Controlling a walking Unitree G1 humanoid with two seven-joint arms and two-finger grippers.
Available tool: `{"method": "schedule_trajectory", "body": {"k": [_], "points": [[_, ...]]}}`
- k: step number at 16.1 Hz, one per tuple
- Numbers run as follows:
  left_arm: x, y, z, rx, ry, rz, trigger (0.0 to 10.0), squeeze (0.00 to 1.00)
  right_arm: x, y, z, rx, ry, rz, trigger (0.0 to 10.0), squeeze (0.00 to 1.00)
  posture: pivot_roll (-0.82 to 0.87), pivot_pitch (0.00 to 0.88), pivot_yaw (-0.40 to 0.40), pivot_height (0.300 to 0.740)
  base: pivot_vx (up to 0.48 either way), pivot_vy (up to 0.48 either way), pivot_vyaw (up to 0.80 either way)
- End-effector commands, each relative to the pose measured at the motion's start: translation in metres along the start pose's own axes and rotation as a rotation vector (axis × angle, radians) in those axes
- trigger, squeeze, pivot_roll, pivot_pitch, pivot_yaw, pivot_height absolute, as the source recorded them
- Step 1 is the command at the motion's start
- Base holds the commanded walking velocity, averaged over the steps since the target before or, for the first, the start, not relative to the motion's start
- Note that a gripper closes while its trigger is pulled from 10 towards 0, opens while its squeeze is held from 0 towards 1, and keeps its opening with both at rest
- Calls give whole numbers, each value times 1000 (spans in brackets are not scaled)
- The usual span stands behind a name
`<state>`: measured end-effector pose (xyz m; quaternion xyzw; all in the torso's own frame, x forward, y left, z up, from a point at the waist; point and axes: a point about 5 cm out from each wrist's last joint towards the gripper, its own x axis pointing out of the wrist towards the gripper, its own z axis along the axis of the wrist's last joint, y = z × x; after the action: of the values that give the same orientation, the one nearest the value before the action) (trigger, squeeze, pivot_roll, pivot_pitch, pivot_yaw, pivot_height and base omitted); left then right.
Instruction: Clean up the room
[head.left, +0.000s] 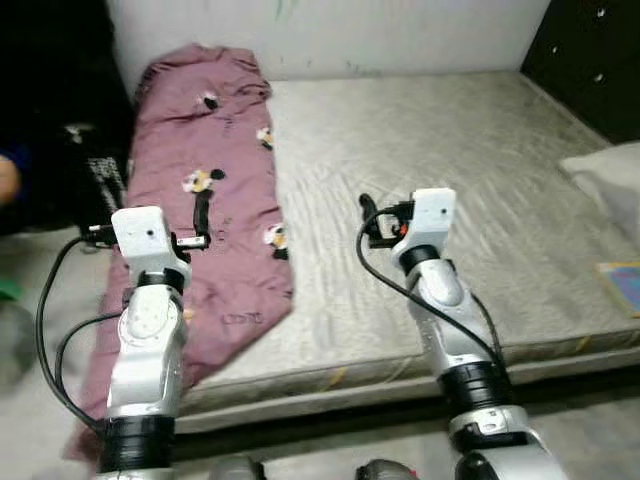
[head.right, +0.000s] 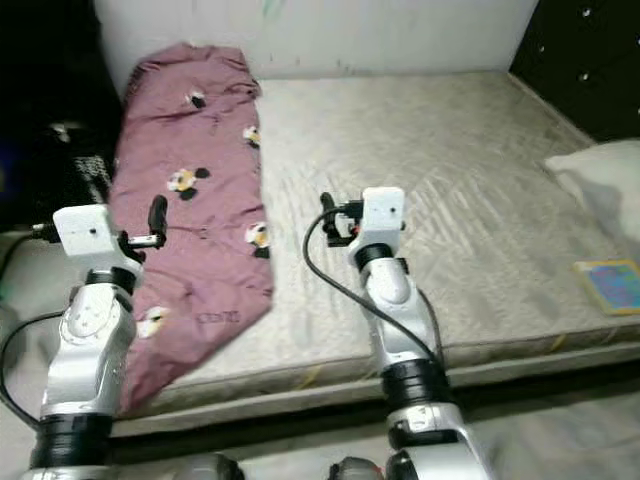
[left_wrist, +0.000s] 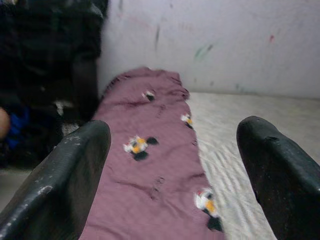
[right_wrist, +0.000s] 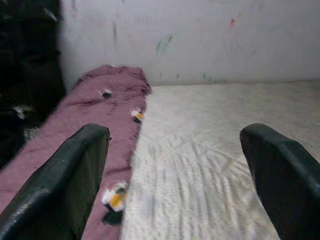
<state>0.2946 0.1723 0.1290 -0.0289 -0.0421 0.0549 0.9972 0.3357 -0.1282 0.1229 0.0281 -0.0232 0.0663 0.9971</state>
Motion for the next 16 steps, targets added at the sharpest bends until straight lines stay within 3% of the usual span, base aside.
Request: {"method": "schedule_trajectory", "body": {"k": [1,4,10,14,16], "points": [[0,-2,-1,4,12,-18,10000,0,2,-2,4,8,-13,-10,10000,0,-40,0,-20,740,0,472,0],[0,-2,-1,2,13,-18,10000,0,2,-3,3,9,-10,-13,10000,0,-40,0,-20,740,0,472,0],[0,0,0,5,3,-3,10000,0,2,-5,2,16,1,-31,10000,0,-44,0,-18,740,0,474,-596],[1,-1,4,18,-25,-13,10000,0,3,-7,4,9,-1,-39,10000,0,-45,0,-18,740,0,0,0],[2,-1,7,10,-37,-30,10000,0,5,-8,6,9,-4,-48,10000,0,-45,0,-16,740,0,0,-681]]}}
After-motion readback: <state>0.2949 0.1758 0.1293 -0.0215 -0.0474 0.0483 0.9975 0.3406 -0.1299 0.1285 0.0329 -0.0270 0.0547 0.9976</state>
